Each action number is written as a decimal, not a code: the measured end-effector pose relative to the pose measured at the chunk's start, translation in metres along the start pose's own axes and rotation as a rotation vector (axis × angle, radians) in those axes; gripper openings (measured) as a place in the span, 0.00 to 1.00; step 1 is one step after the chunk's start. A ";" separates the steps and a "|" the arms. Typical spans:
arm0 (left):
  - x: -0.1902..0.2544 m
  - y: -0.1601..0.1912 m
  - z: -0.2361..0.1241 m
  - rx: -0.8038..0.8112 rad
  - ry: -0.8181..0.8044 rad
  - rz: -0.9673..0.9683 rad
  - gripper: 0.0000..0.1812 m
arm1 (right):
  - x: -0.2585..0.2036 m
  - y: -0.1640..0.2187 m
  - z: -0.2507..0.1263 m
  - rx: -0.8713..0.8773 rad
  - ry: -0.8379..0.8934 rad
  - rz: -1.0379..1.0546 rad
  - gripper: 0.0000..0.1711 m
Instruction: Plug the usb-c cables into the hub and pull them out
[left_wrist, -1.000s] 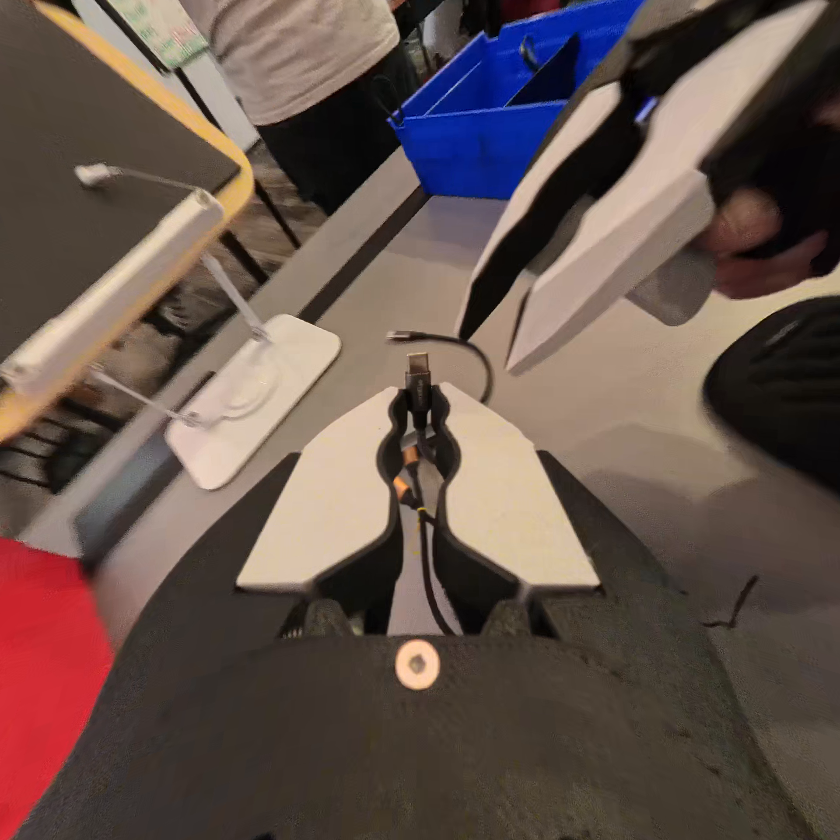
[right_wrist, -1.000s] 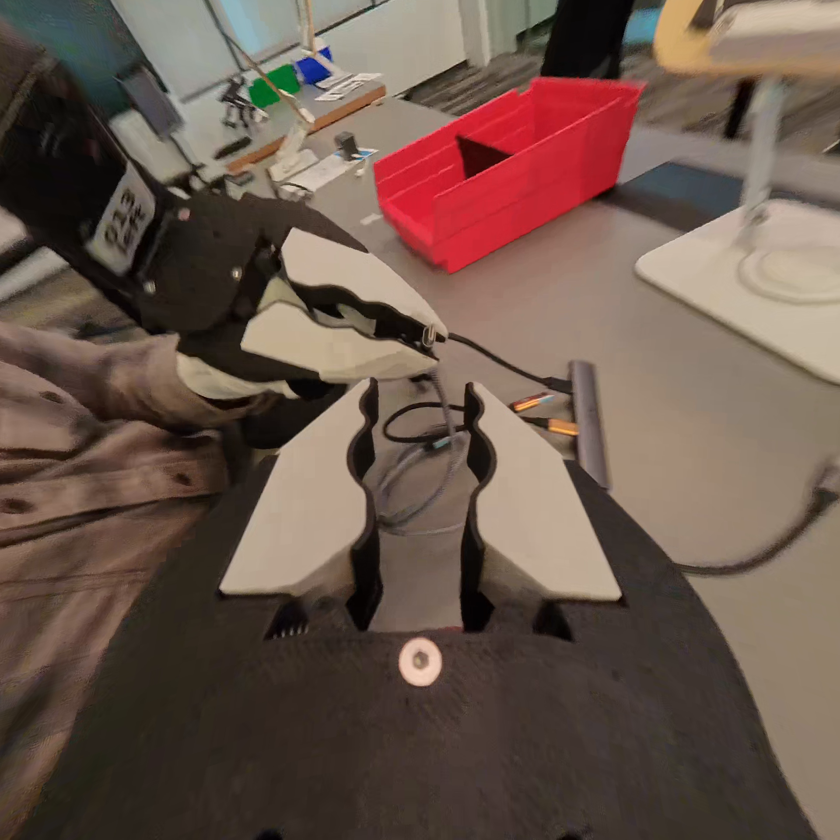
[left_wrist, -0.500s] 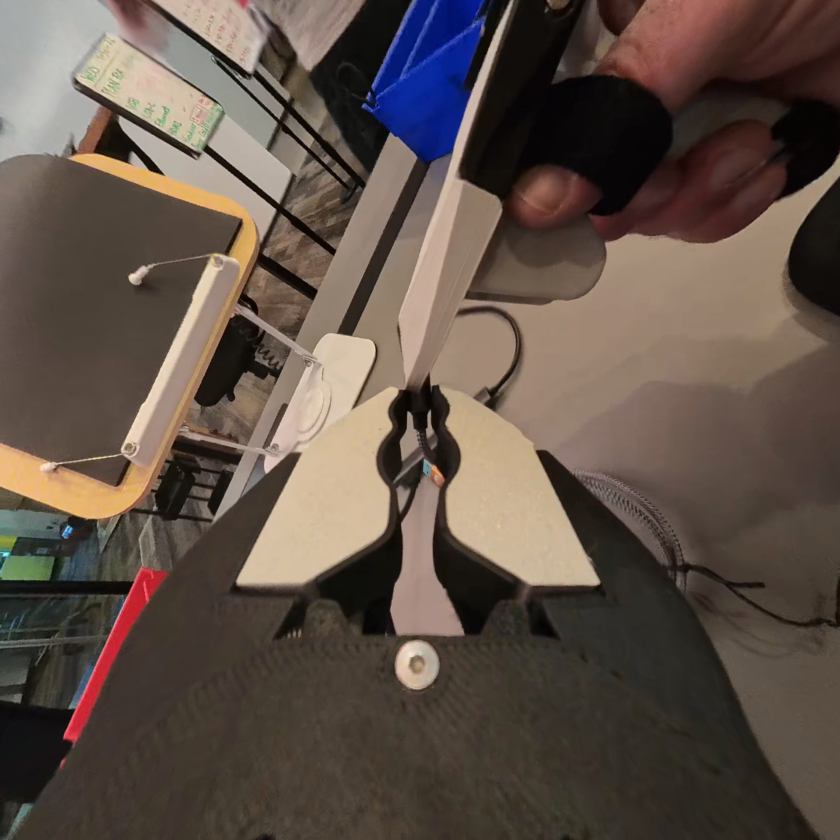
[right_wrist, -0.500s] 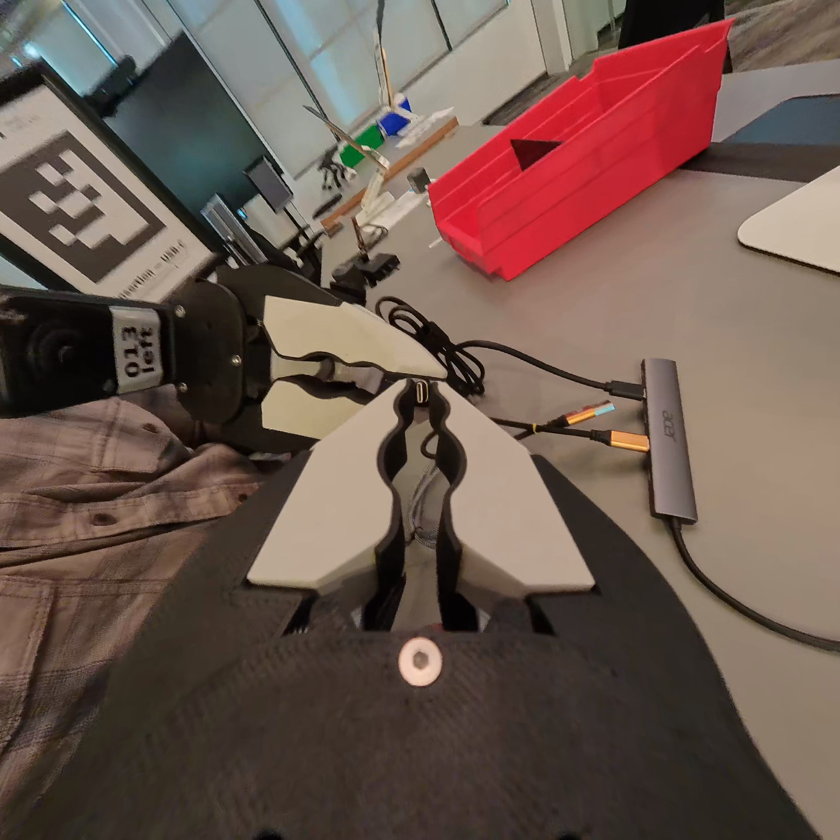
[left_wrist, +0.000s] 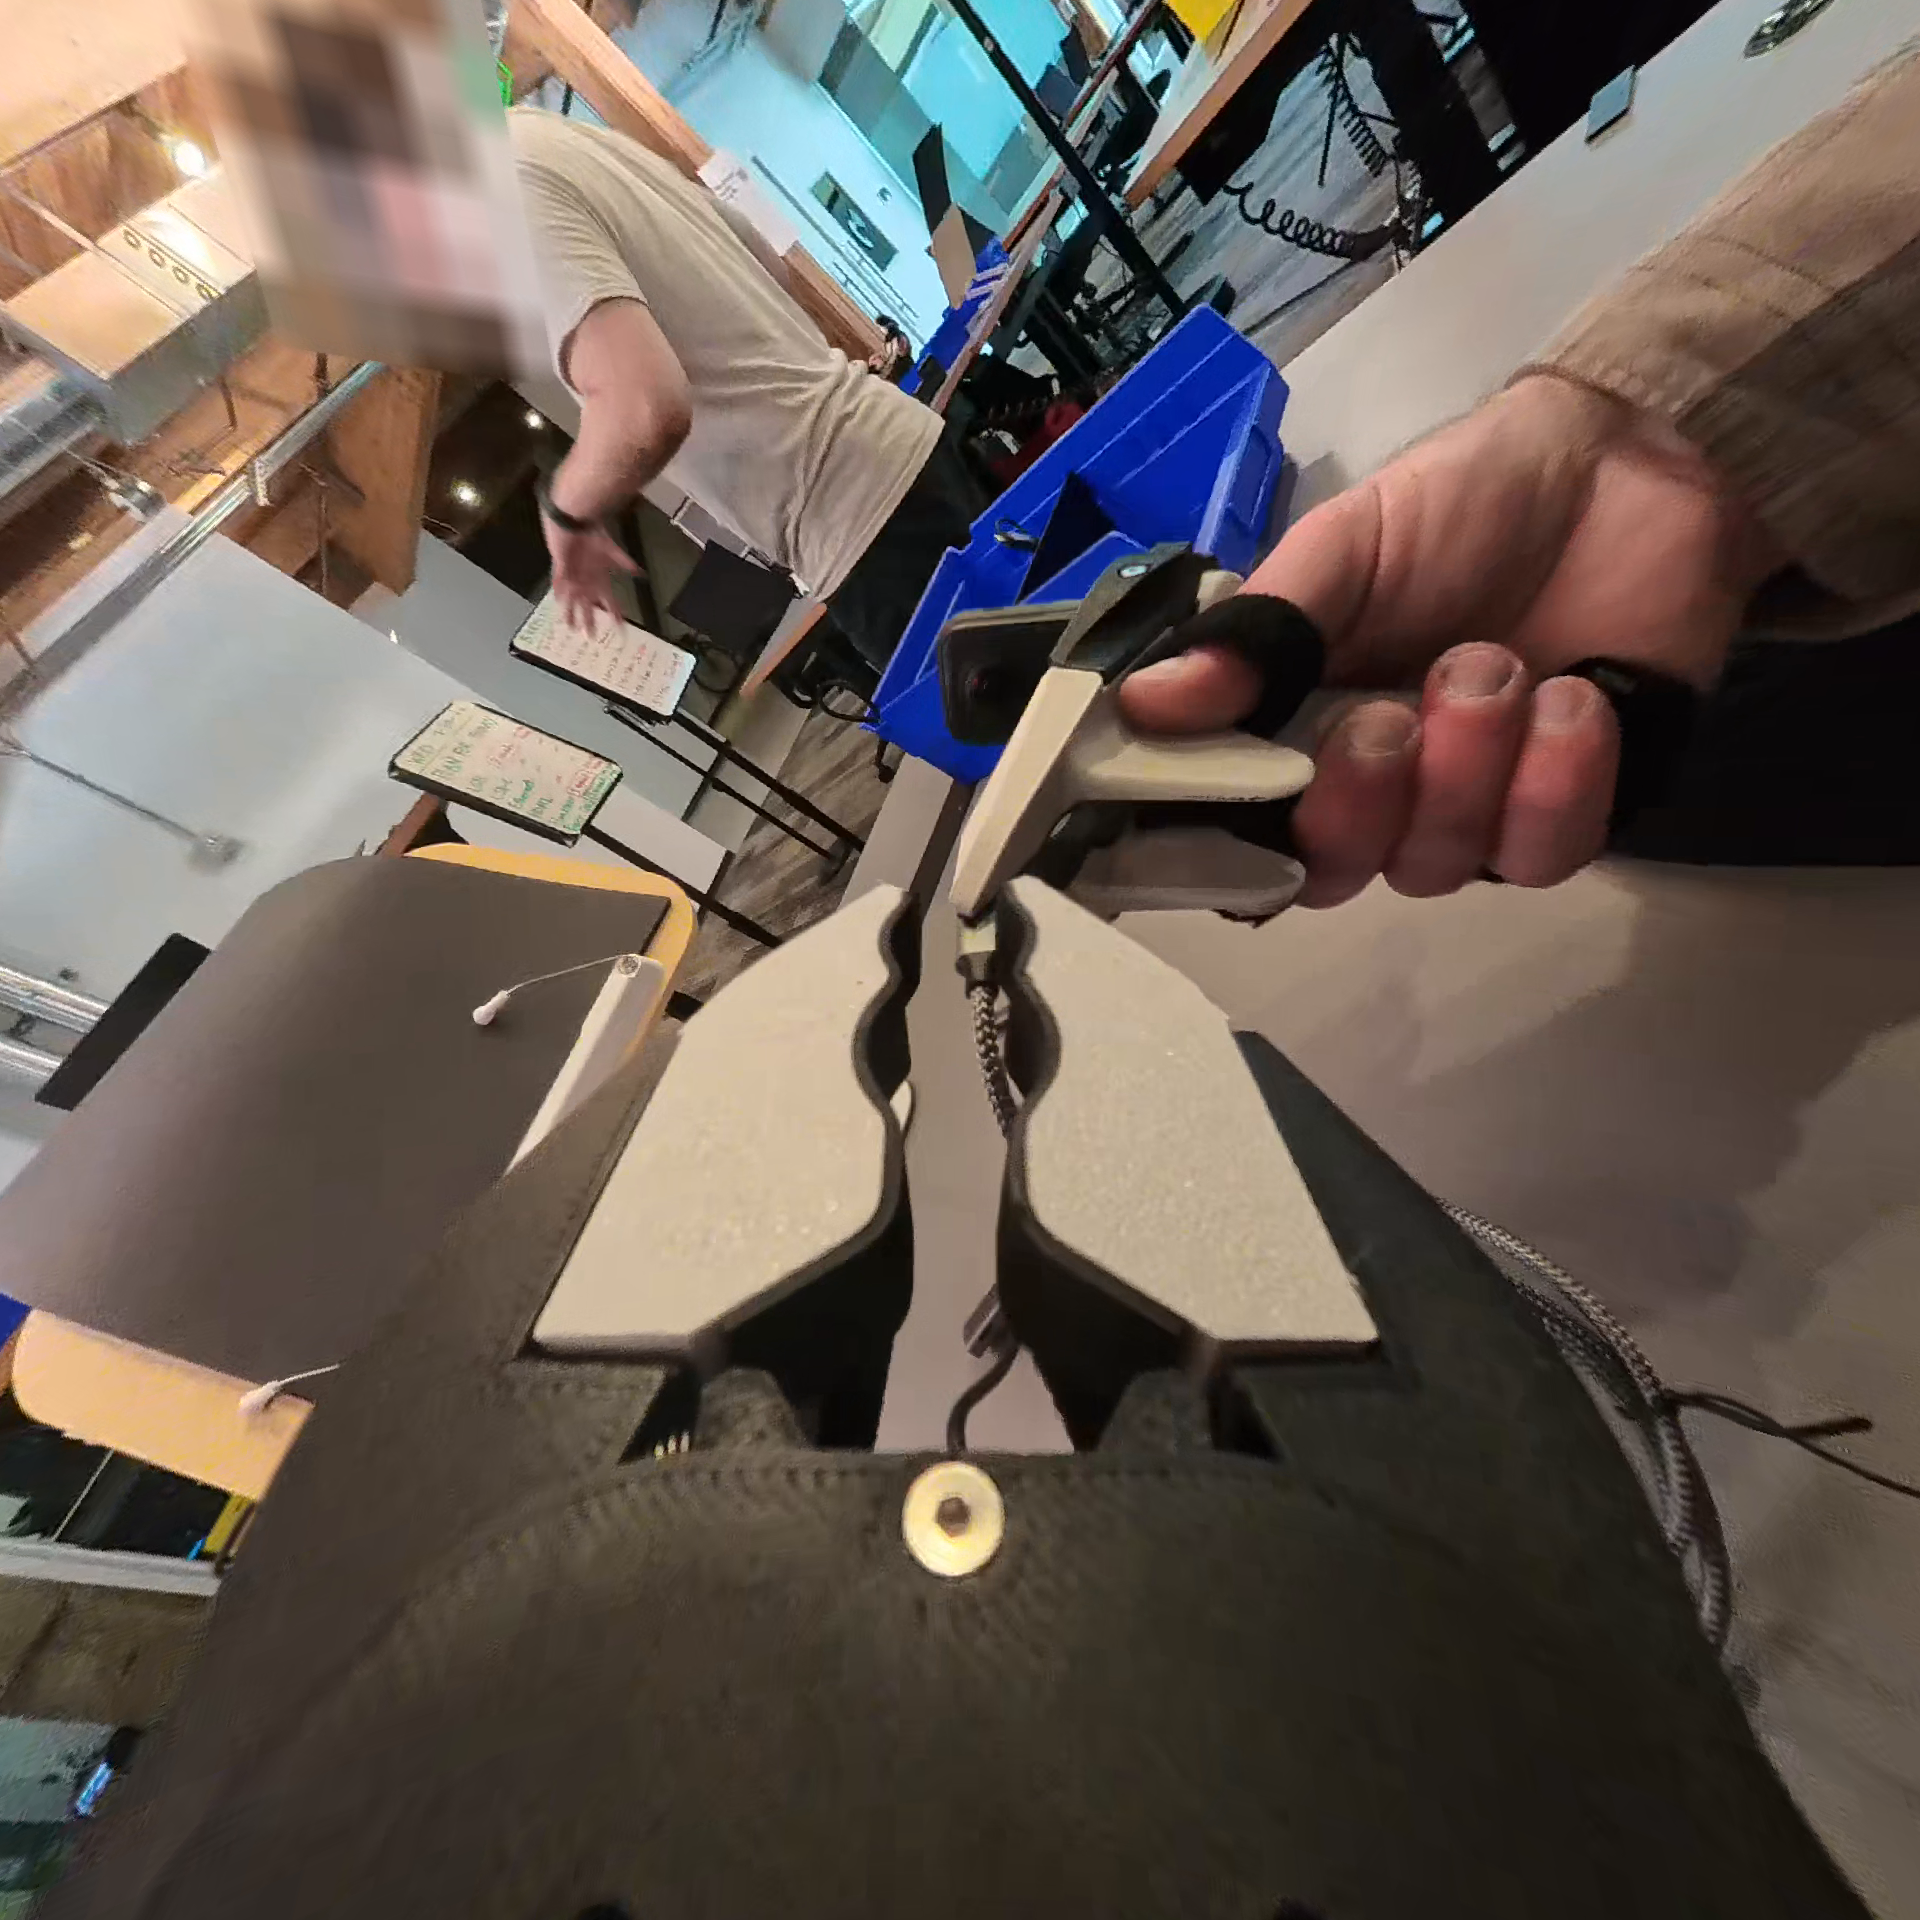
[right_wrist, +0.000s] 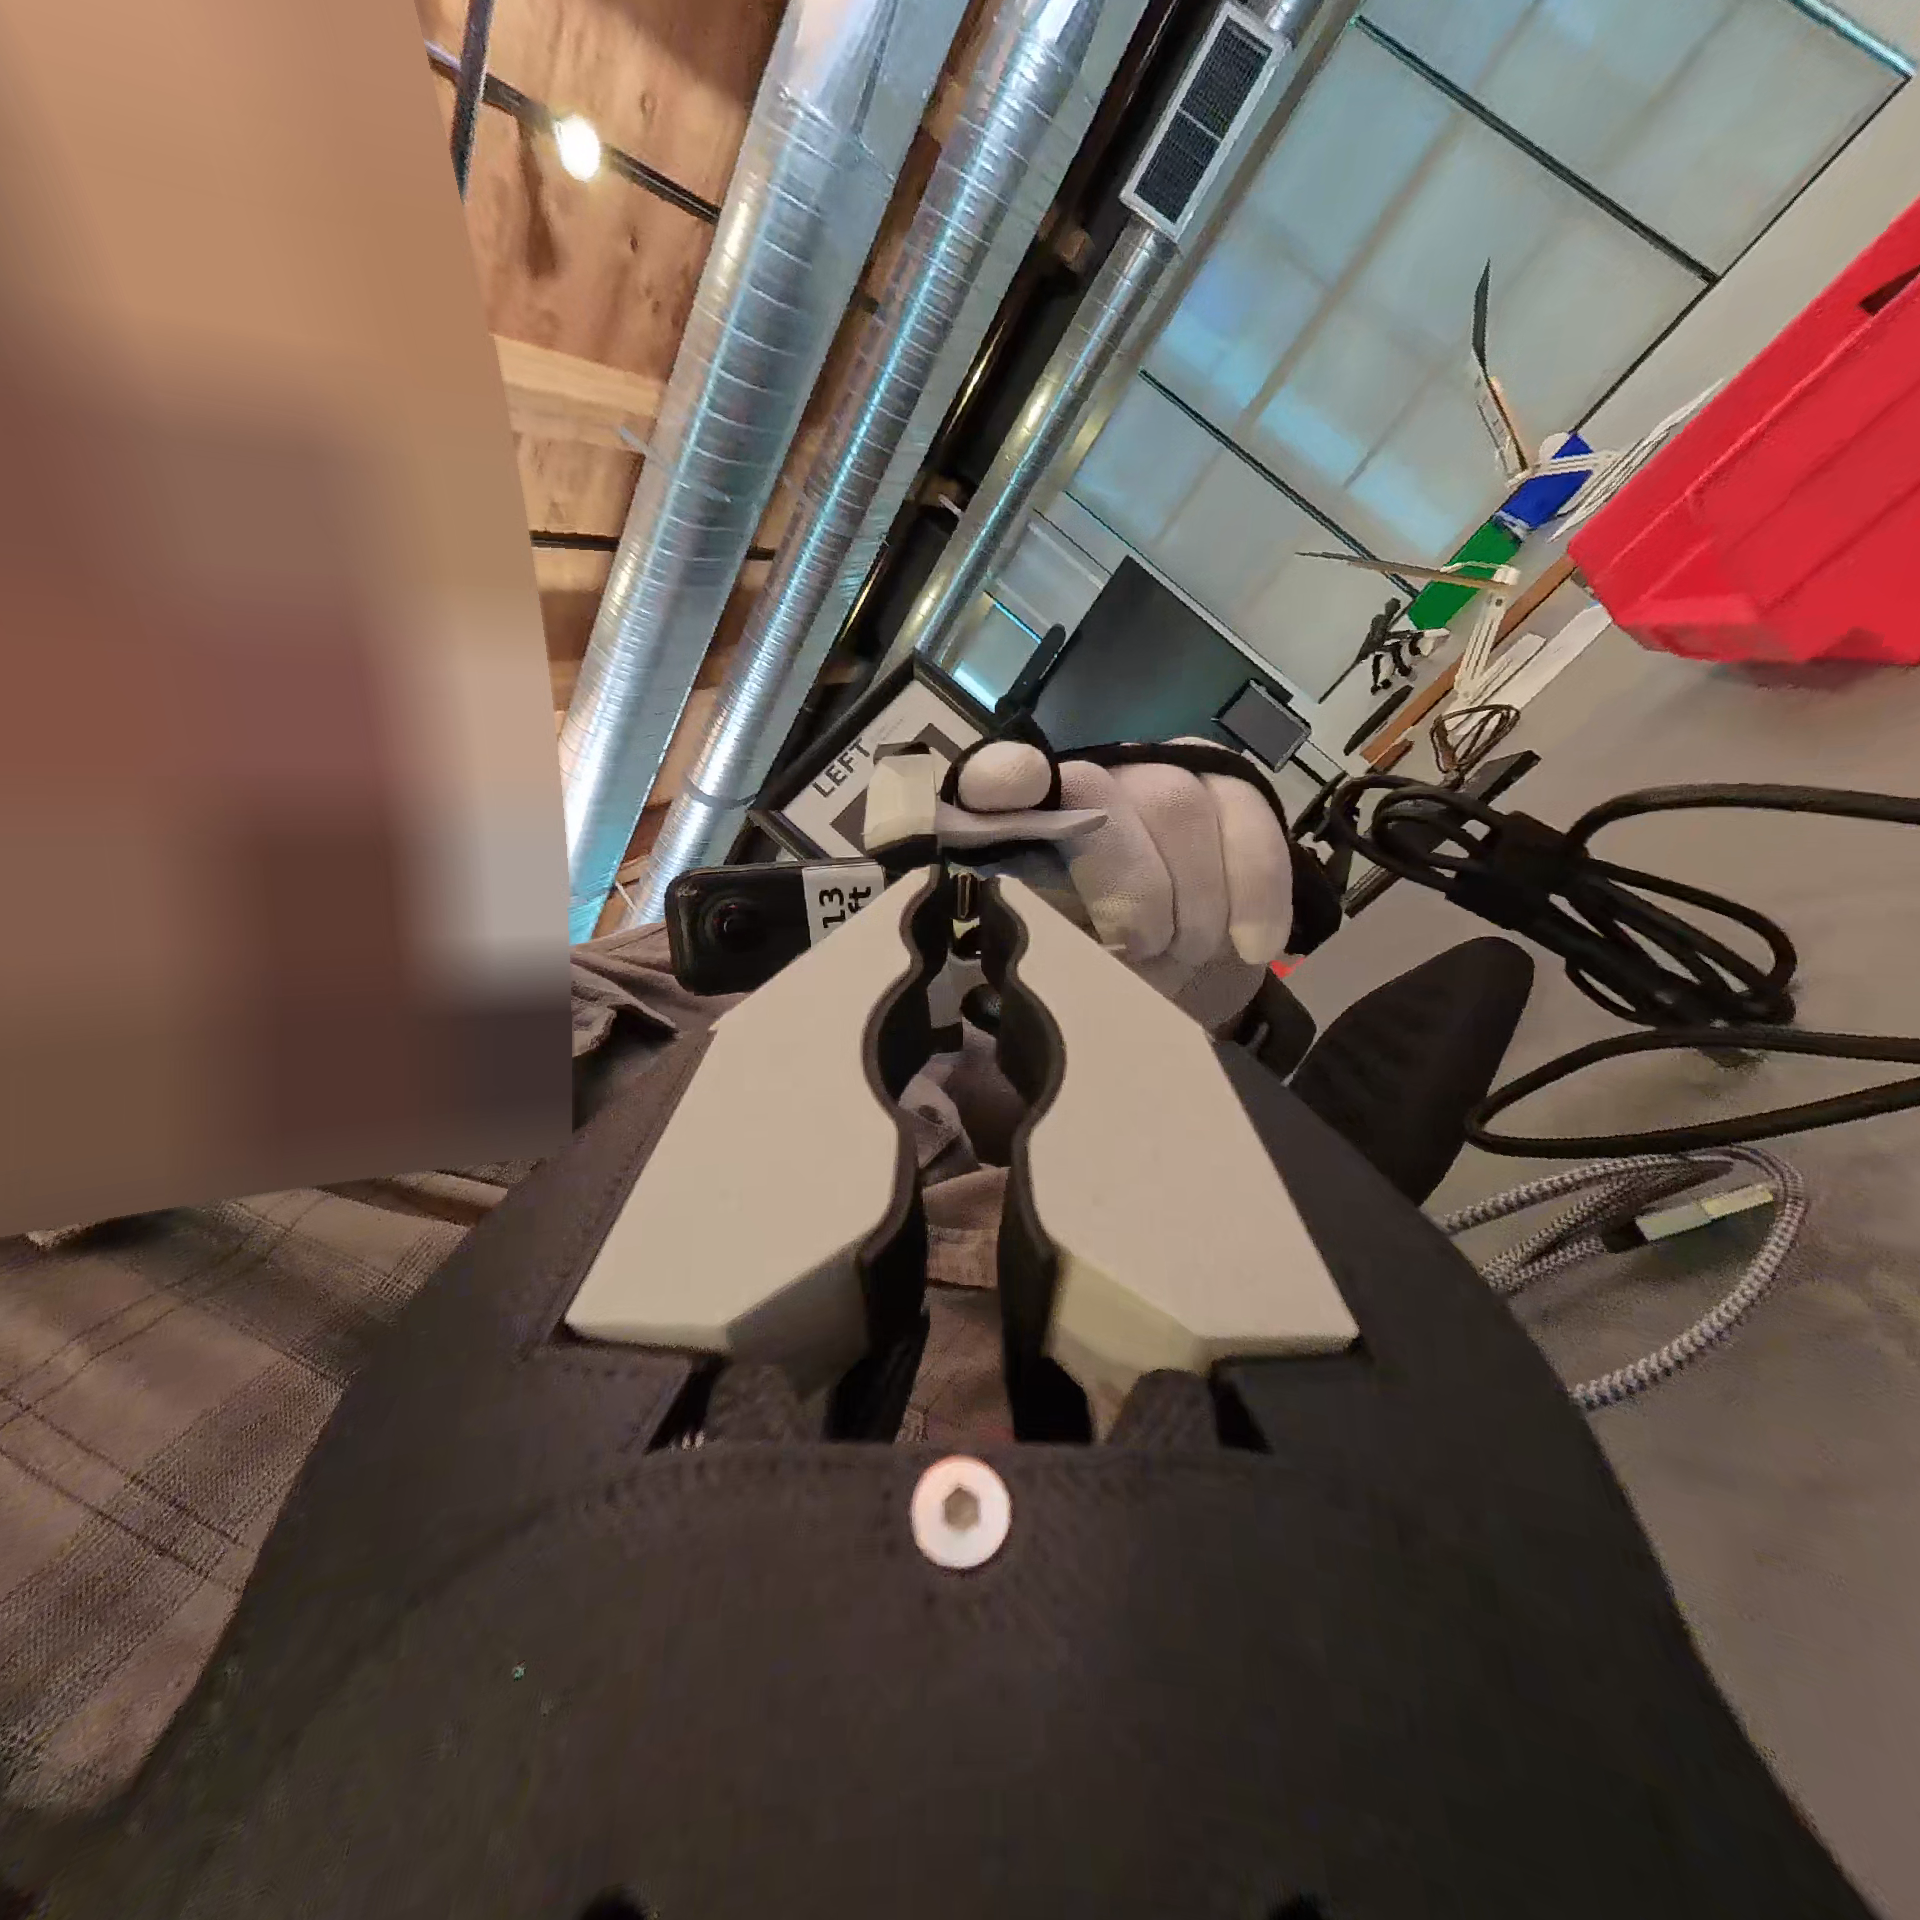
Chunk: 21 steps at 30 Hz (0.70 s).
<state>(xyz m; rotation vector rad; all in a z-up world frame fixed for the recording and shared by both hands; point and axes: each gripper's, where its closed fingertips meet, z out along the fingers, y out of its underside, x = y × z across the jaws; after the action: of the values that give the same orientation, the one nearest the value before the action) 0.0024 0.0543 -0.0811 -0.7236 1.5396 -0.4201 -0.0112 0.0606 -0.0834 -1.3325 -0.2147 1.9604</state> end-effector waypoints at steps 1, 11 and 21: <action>0.001 0.001 0.000 -0.003 0.002 0.003 0.06 | -0.001 0.001 0.000 -0.001 -0.009 0.002 0.02; 0.007 0.004 0.001 0.026 0.029 -0.031 0.11 | -0.005 0.003 -0.003 0.019 -0.036 0.031 0.02; 0.007 0.008 0.002 -0.013 0.015 -0.060 0.06 | 0.003 -0.003 -0.004 0.041 0.055 -0.007 0.20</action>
<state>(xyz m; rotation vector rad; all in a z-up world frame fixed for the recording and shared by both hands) 0.0025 0.0558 -0.0919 -0.7800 1.5382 -0.4618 -0.0063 0.0635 -0.0854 -1.3559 -0.1515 1.9095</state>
